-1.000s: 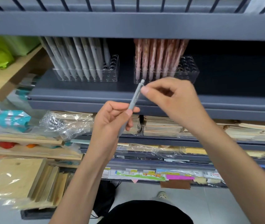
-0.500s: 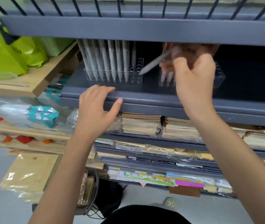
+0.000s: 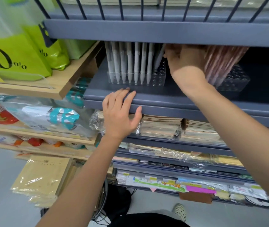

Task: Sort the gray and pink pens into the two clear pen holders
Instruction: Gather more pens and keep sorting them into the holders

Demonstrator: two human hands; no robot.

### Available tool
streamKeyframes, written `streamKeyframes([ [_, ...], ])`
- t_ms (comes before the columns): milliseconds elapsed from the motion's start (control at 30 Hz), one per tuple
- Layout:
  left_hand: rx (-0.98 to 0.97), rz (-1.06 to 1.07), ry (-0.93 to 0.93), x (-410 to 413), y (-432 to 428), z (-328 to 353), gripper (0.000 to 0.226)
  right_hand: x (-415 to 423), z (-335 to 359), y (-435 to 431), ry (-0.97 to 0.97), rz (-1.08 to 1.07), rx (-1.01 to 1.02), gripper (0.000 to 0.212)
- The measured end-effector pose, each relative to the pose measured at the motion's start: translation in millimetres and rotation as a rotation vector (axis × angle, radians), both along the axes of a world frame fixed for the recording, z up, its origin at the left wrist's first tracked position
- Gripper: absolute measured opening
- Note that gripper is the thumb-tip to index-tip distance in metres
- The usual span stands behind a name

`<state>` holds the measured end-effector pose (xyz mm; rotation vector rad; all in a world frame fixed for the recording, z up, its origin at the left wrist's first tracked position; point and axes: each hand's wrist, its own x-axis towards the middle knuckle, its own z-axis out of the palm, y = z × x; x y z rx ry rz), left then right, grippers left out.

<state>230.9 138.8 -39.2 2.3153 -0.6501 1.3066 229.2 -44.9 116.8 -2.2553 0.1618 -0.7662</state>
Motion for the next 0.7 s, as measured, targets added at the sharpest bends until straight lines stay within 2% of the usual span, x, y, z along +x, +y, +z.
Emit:
streamKeyframes([
  [267,0.013,-0.003,-0.003,1.4,0.2,-0.8,0.042,19.1,5.1,6.4,0.162,-0.08,-0.149,0.054],
  [400,0.019,-0.006,-0.008,-0.5,0.2,0.7,0.041,20.2,7.3,5.2,0.199,-0.009,-0.059,0.048],
  [533,0.017,-0.01,0.004,-2.3,0.9,2.7,0.041,19.0,7.5,5.6,0.205,-0.032,-0.063,0.042],
  [700,0.029,-0.032,0.051,-7.0,3.4,5.6,0.041,17.9,8.1,8.0,0.241,-0.052,-0.057,0.044],
])
